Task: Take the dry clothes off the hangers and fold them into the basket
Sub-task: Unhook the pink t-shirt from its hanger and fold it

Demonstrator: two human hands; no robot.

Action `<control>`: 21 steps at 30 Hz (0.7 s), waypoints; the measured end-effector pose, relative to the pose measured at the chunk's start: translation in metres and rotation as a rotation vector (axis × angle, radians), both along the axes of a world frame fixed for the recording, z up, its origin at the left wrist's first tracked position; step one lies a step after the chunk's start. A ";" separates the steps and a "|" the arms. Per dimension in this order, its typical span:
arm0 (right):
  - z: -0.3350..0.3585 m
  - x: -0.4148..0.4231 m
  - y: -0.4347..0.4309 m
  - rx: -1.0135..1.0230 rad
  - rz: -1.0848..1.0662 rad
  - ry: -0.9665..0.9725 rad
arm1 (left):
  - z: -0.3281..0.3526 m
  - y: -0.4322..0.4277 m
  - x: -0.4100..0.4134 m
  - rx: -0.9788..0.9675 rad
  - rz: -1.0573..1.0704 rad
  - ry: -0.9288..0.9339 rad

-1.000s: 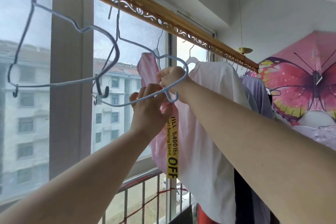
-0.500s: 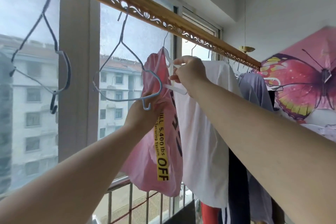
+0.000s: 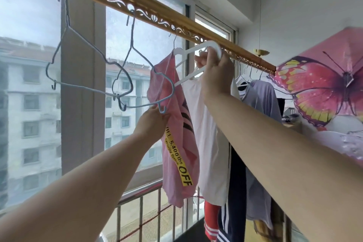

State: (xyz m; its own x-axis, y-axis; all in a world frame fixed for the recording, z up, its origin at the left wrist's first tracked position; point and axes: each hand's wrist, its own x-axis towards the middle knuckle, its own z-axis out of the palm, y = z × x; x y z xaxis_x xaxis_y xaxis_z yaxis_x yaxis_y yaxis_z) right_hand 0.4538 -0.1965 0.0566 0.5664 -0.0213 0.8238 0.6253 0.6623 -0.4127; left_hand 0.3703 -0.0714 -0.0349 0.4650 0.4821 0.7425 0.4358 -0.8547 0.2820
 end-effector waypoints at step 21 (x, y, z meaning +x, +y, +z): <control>0.028 -0.004 -0.009 0.058 -0.199 -0.039 | -0.006 0.049 0.000 -0.236 0.126 0.330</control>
State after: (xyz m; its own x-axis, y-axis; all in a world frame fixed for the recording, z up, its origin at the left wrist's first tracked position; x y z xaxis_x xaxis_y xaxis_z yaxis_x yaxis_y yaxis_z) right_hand 0.4496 -0.2054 0.0848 0.5138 -0.1782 0.8392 0.7612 0.5459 -0.3502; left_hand 0.3702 -0.0226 -0.0411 0.5857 0.6892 0.4265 0.6324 -0.7177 0.2914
